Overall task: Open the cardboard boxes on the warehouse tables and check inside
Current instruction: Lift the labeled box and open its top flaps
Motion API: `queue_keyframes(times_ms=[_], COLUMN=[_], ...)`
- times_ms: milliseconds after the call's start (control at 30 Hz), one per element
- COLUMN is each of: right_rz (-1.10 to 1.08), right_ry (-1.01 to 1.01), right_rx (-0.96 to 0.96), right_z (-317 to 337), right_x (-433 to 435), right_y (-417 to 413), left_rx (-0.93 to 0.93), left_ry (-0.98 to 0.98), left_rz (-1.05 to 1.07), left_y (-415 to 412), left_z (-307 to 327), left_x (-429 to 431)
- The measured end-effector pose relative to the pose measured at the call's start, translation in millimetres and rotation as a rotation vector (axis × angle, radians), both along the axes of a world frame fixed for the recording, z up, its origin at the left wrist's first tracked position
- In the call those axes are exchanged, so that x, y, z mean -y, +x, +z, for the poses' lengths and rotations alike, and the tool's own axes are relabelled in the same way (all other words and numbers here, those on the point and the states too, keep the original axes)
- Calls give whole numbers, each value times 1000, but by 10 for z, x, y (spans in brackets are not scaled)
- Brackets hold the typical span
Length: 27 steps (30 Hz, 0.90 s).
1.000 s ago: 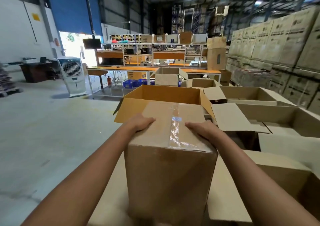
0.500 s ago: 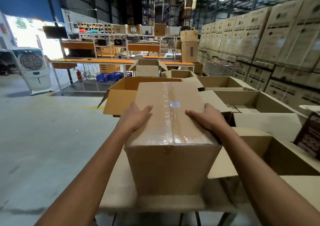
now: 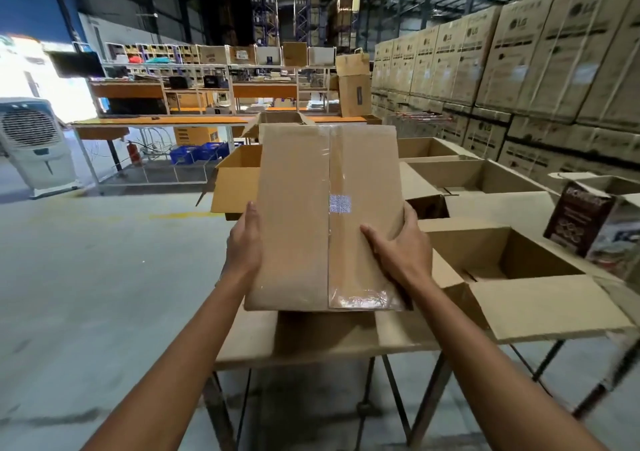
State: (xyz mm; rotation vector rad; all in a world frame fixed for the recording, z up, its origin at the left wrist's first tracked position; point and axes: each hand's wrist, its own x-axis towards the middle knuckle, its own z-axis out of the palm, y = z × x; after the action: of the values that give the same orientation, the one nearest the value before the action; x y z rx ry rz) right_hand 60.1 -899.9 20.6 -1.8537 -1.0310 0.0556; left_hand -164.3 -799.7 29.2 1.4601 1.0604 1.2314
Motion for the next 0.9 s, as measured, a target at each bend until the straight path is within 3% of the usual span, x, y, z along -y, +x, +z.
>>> queue_keyframes(times_ms=[133,300,567,767,900], right_rz=[9,93,178,279,347], right_ry=[53,43,-122,166,68], right_rx=[-18,-139,-258,-430,-483], right_z=[-245,-640,-913,-342,241], right_x=[33,200,379,431,270], right_y=[-258,-463,-434,-366,-224], left_rx=[237,237,145,157,145], left_ry=[-163,-331,-336,-295,-304], left_rz=[-68,-162,-140,-192,-192], left_y=[-233,-343,-399,-453,-441], left_z=[-321,-896,-813,-601,-107], left_x=[-65,-96,351,52,-209])
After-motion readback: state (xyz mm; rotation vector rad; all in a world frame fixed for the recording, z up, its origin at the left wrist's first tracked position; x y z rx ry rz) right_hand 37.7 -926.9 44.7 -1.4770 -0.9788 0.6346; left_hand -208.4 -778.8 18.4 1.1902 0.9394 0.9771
